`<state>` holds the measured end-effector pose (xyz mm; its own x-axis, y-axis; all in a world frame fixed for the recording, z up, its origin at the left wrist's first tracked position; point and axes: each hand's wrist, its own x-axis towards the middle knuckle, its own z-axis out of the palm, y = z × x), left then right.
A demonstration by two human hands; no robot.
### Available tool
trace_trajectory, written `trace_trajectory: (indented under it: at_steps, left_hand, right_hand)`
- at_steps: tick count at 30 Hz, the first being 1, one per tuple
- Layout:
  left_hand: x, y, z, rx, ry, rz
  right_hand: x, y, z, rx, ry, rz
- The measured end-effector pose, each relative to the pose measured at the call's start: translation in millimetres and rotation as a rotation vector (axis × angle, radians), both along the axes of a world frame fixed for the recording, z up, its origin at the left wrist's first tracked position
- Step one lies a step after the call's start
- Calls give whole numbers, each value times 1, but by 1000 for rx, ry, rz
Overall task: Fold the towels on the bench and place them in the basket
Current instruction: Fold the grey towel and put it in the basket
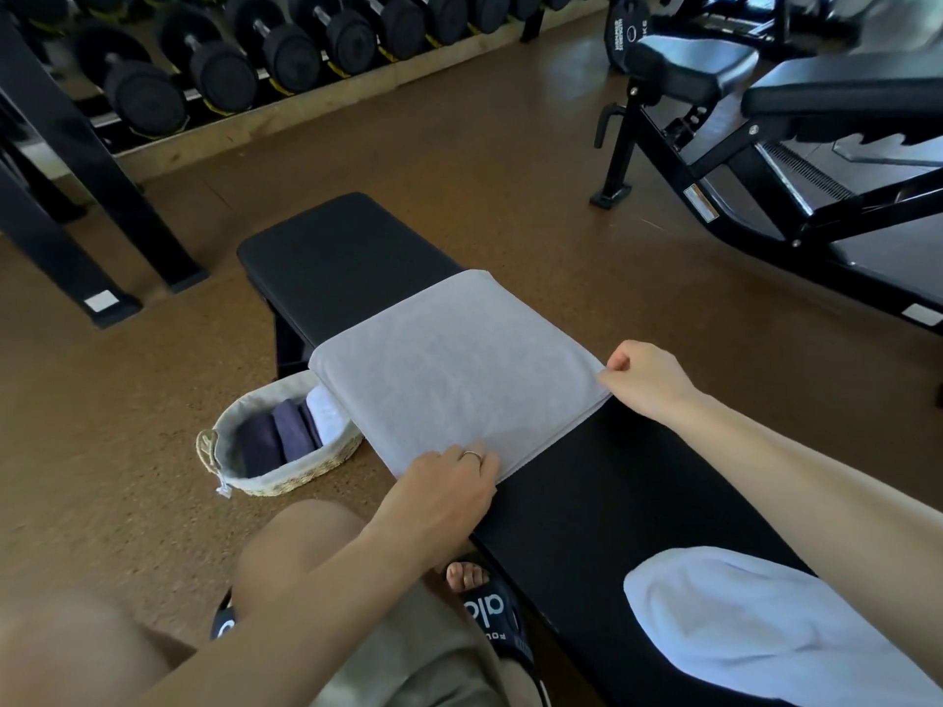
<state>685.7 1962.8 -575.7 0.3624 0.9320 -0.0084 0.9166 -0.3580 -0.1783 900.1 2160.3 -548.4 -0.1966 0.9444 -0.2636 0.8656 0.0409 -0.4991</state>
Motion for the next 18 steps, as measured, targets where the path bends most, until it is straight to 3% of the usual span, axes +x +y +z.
trace_trajectory:
  at_steps: [11,18]
  left_hand:
    - [8,-9,6,-101,58,69]
    - [12,-20,11,-148,35,277]
  right_hand:
    - [-3,1,2,-33,-71,50]
    - [-4,6,3,-170,-61,-69]
